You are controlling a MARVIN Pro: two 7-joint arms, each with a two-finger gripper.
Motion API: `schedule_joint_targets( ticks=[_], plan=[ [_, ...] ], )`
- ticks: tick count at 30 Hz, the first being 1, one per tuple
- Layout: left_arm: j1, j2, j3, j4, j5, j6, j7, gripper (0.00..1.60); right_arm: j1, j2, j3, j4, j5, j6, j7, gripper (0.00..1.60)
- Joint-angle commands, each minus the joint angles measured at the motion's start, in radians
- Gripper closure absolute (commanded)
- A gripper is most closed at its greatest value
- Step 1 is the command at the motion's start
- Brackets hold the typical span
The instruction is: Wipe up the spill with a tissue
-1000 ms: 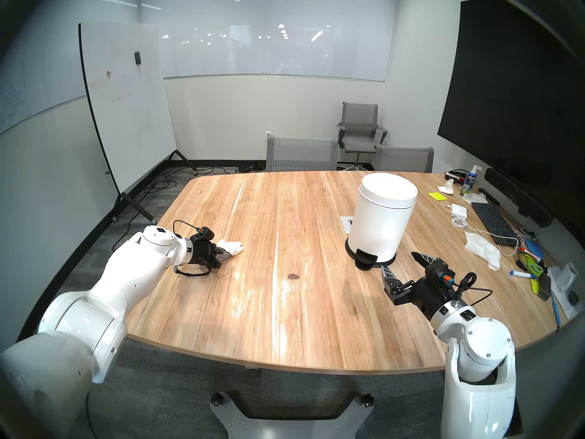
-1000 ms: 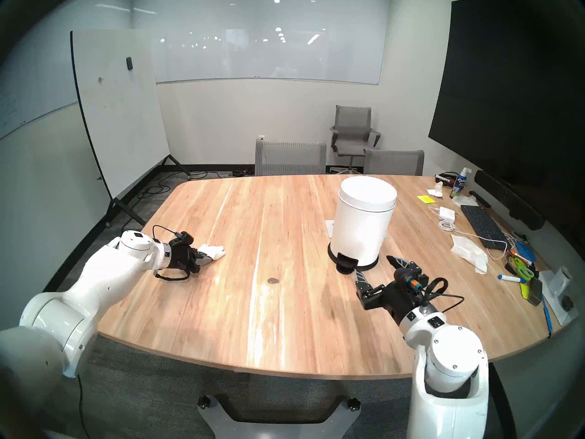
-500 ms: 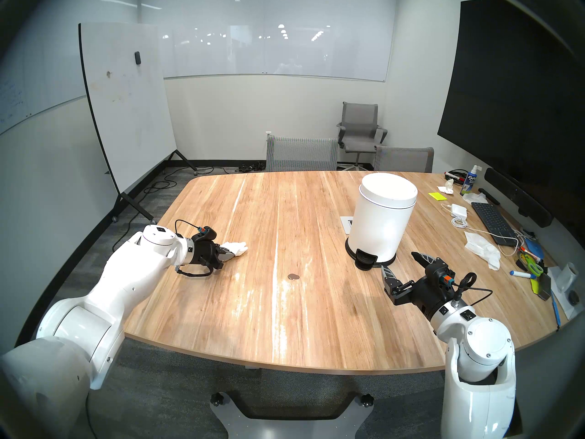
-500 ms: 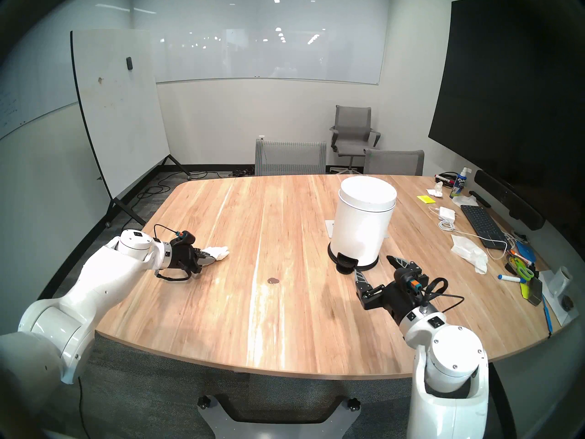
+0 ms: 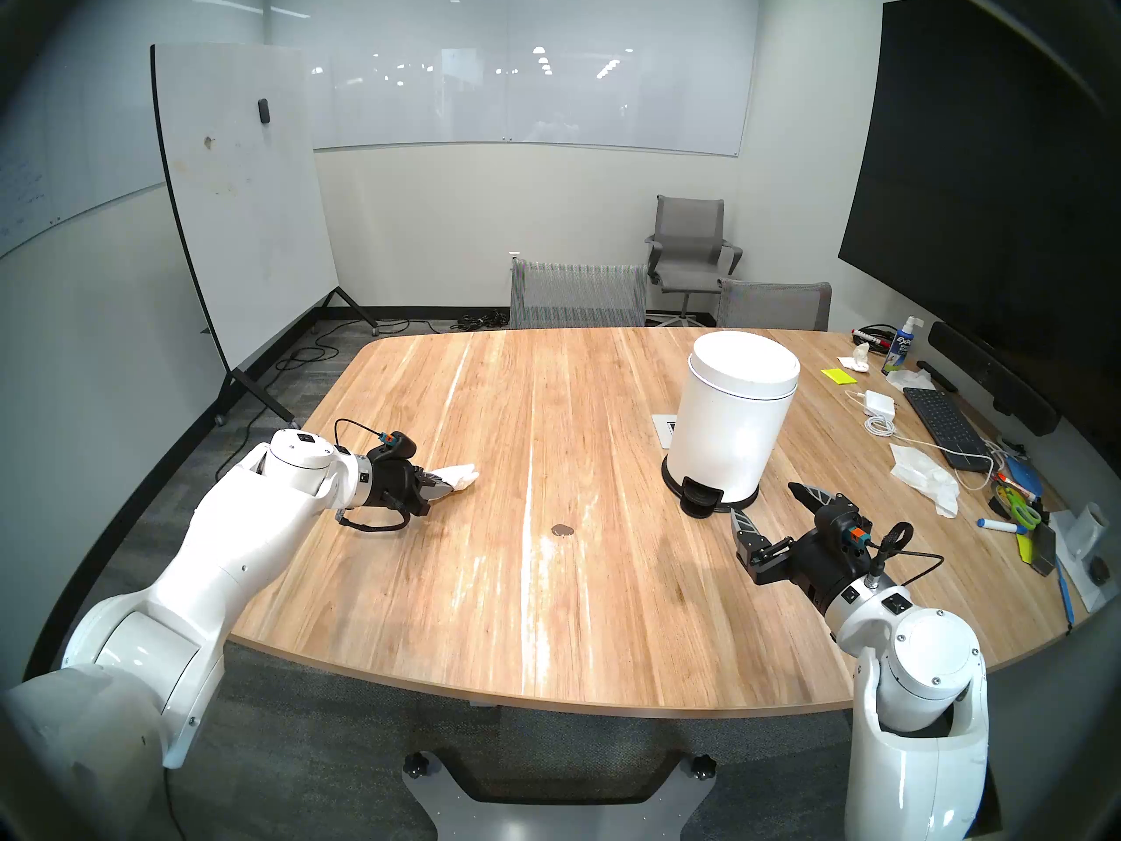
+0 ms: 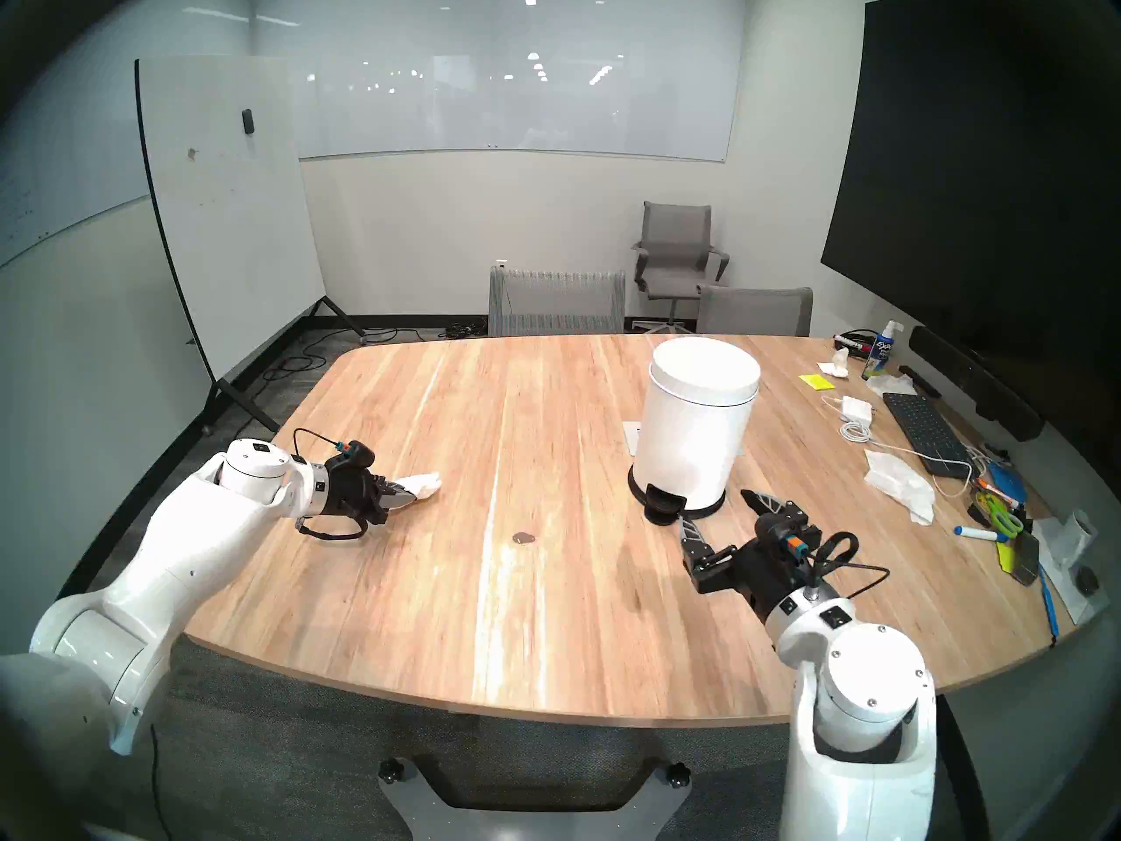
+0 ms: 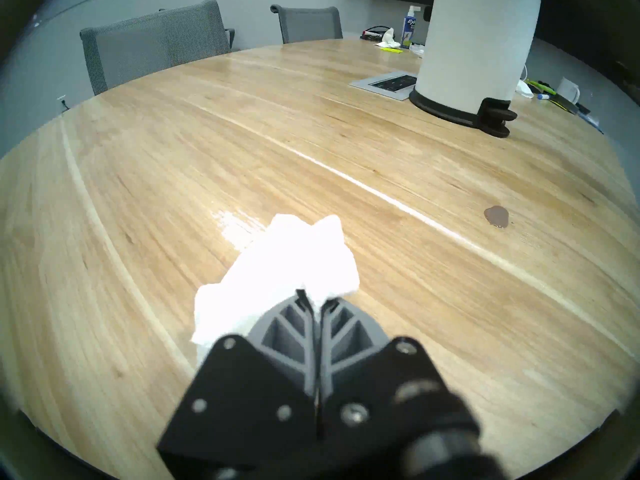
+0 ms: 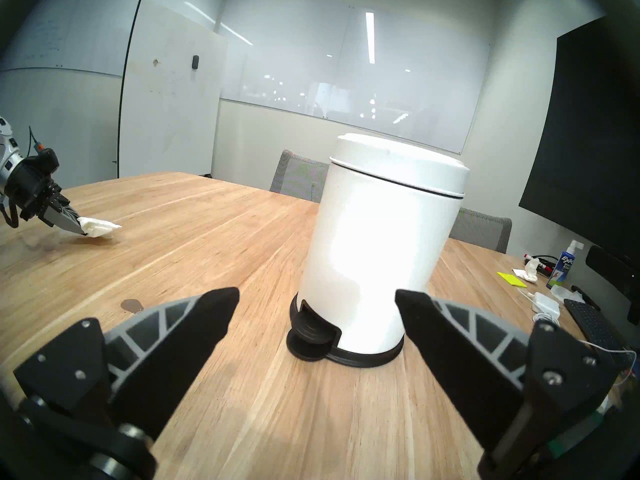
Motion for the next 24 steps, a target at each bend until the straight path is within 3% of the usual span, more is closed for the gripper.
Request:
schedule_joint_targets(
  ticks=[1, 12, 24],
  plan=[
    [-0.001, -0.006, -0.009, -0.059, -0.015, 0.011, -0.007, 1.6, 0.003, 0.0, -0.002, -0.021, 0.001, -0.002, 0.0, 0.0],
    [0.018, -0.033, -0.003, -0.11, -0.021, 0.039, 0.005, 1.6, 0.003, 0.0, -0.002, -0.021, 0.001, -0.002, 0.0, 0.0],
    [0.022, -0.078, 0.013, -0.093, -0.015, 0.042, 0.027, 1.6, 0.003, 0.0, -0.002, -0.021, 0.001, -0.002, 0.0, 0.0]
  ],
)
